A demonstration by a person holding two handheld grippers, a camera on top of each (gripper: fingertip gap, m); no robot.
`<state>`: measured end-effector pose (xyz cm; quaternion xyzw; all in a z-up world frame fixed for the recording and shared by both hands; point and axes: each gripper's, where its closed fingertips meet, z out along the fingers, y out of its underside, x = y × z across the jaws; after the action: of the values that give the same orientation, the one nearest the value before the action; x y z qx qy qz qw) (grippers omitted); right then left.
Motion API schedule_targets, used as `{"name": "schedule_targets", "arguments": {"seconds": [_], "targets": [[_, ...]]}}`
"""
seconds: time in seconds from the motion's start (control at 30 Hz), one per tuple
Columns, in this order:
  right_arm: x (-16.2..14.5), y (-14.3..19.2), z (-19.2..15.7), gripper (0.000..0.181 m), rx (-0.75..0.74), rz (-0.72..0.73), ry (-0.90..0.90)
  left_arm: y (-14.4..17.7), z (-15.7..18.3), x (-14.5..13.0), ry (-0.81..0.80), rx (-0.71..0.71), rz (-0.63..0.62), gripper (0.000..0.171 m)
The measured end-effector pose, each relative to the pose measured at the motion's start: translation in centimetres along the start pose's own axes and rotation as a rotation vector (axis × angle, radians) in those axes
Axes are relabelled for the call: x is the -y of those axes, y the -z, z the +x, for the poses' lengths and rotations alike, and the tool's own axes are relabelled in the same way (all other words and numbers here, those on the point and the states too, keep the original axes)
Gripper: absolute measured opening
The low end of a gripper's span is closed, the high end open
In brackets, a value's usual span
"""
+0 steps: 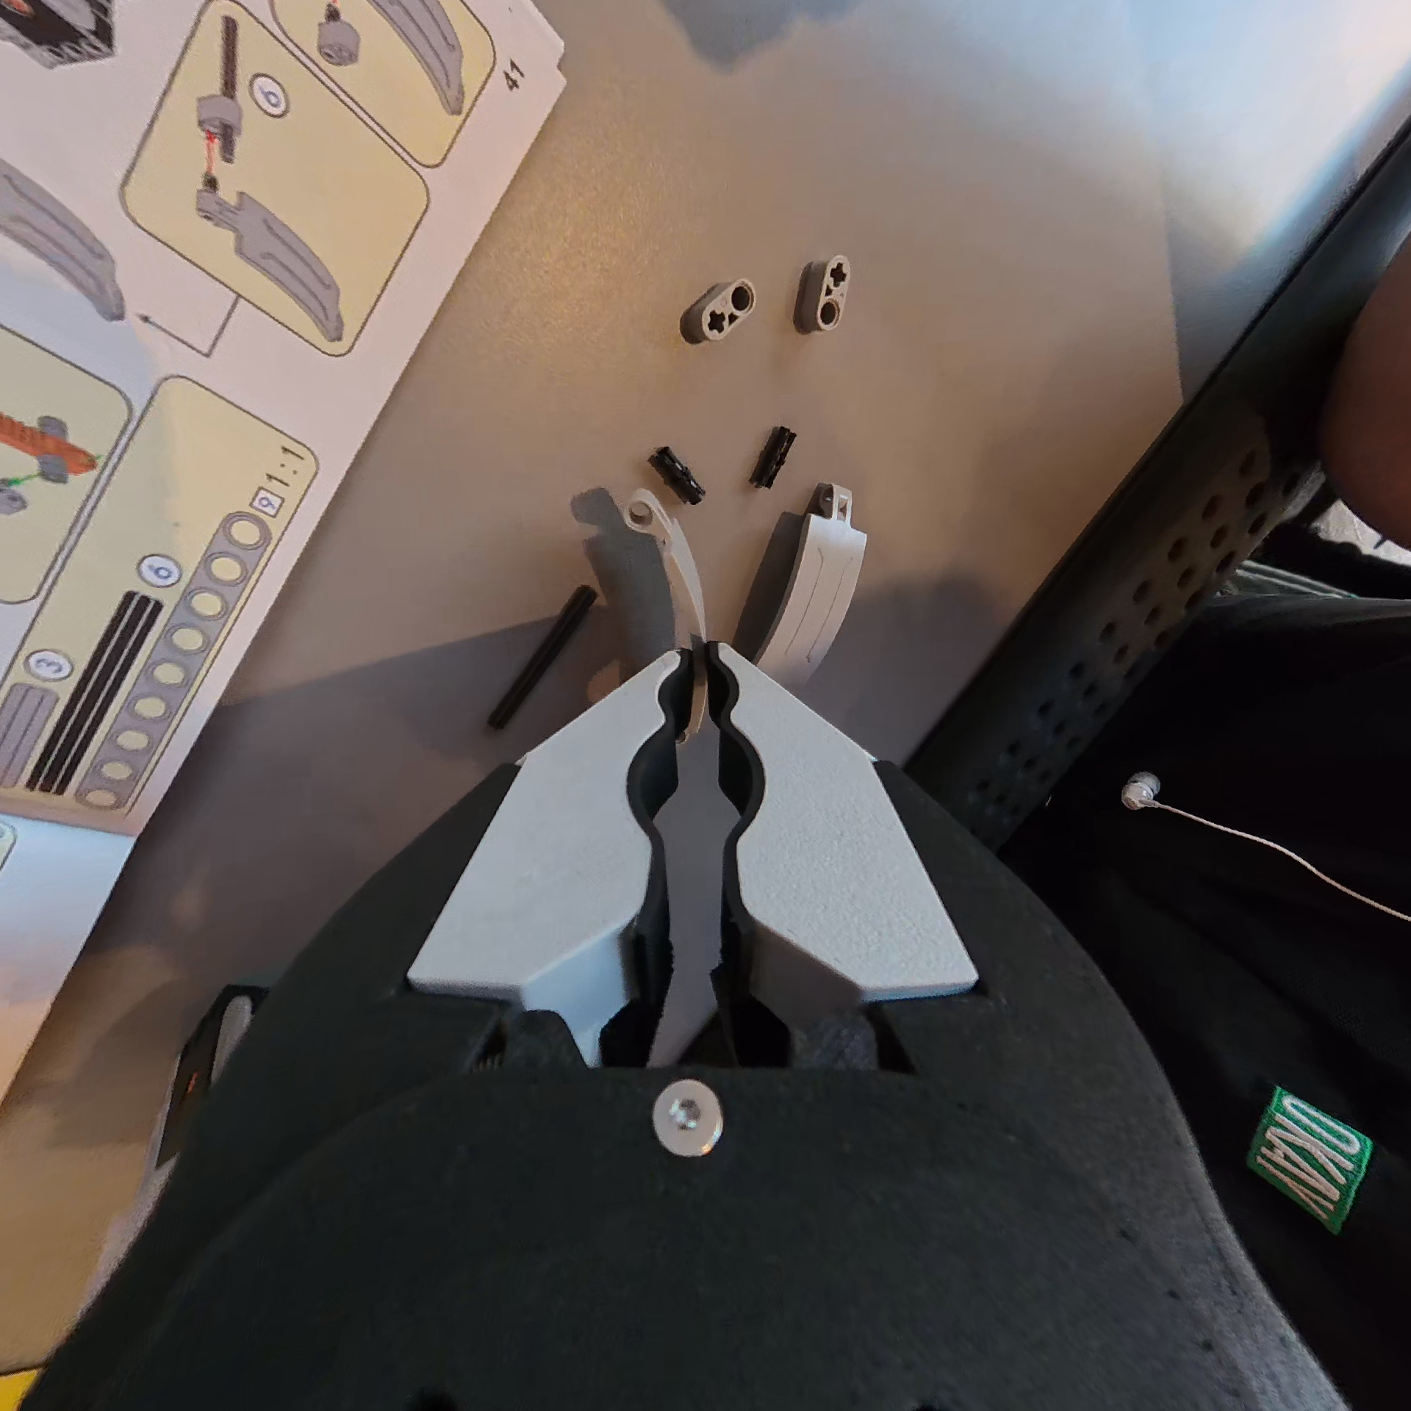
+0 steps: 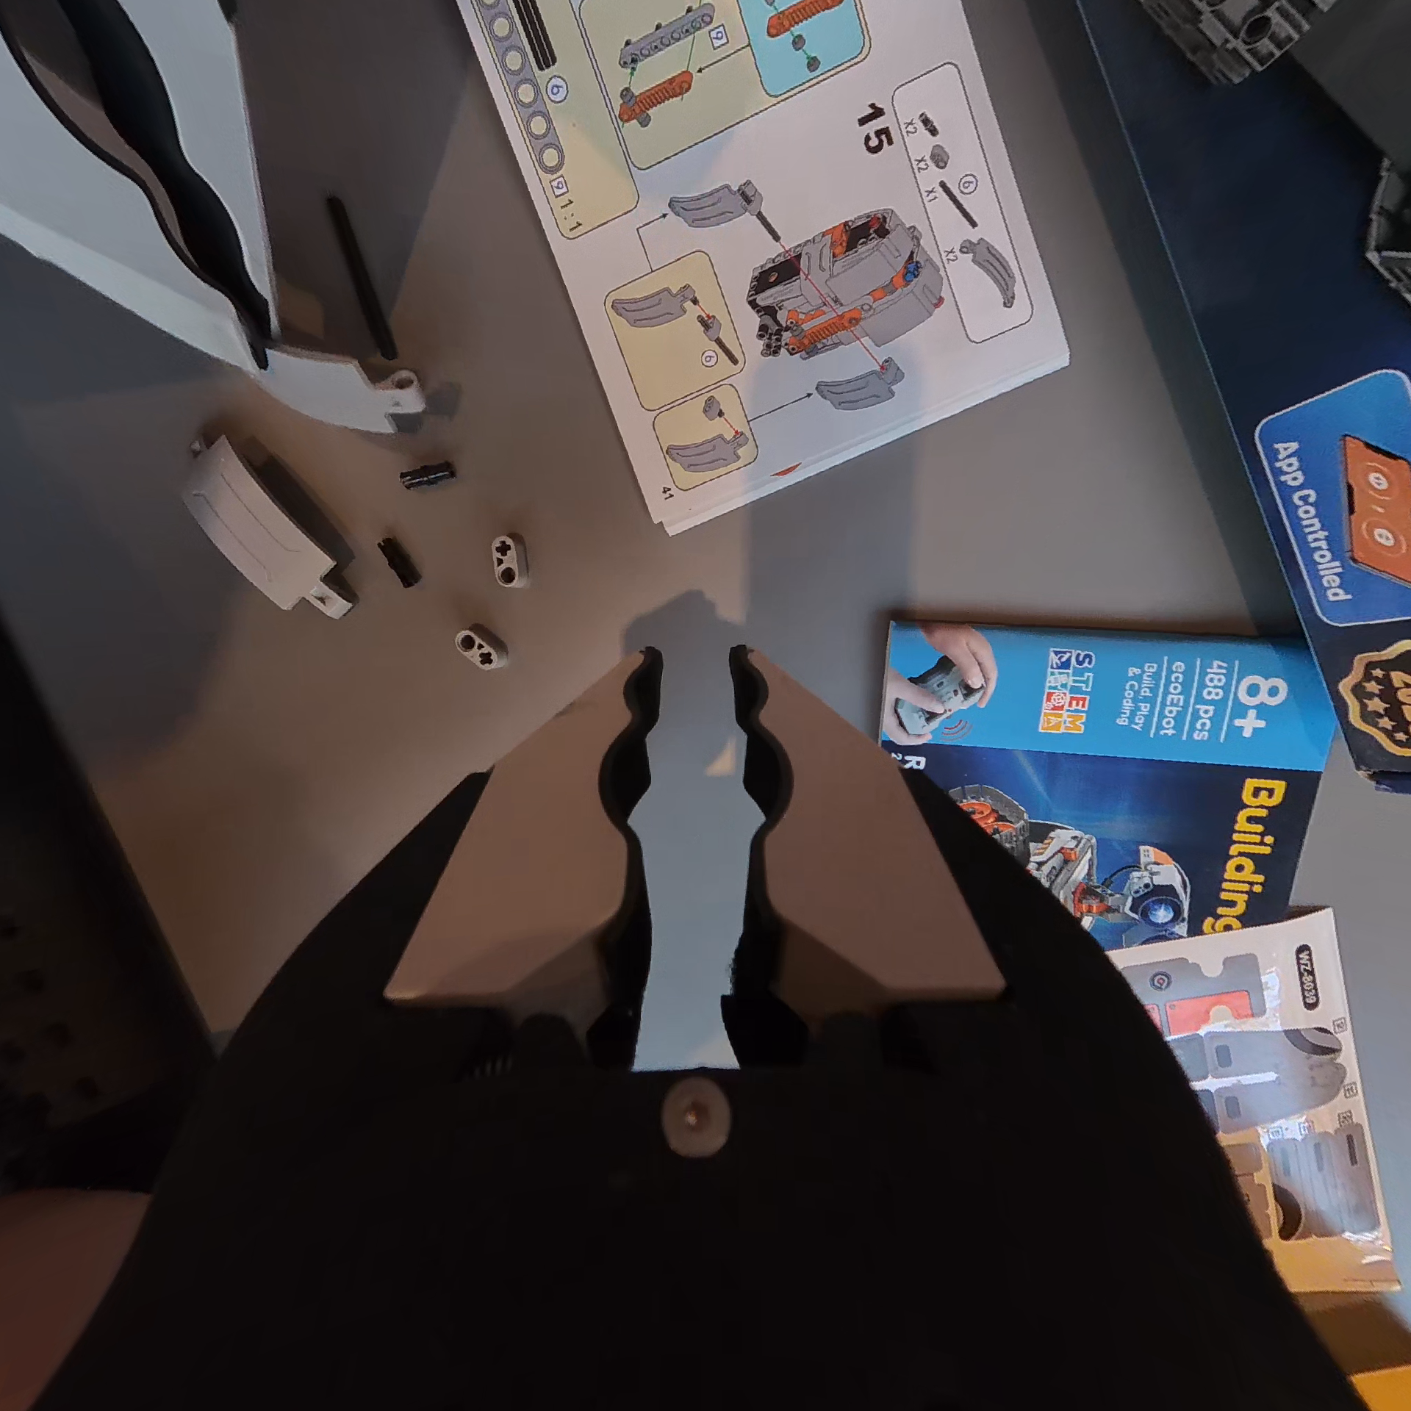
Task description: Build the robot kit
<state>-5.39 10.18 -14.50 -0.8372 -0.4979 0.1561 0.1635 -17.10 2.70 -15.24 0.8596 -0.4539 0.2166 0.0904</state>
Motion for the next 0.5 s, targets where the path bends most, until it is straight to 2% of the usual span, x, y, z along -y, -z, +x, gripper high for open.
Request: {"name": "schedule_targets", "arguments": {"seconds": [0.23,0.5], "targets": [[0.1,0.0,0.0,0.017,-0.002,0.005,0.0,3.2,-0.2,0.8,0.009,0.04,0.148,0.001],[1.5,0.7,0.1,0.017,-0.015,0.073,0.011,8.6,-0.3,3.2,0.017,0.082,0.453,0.001]]}}
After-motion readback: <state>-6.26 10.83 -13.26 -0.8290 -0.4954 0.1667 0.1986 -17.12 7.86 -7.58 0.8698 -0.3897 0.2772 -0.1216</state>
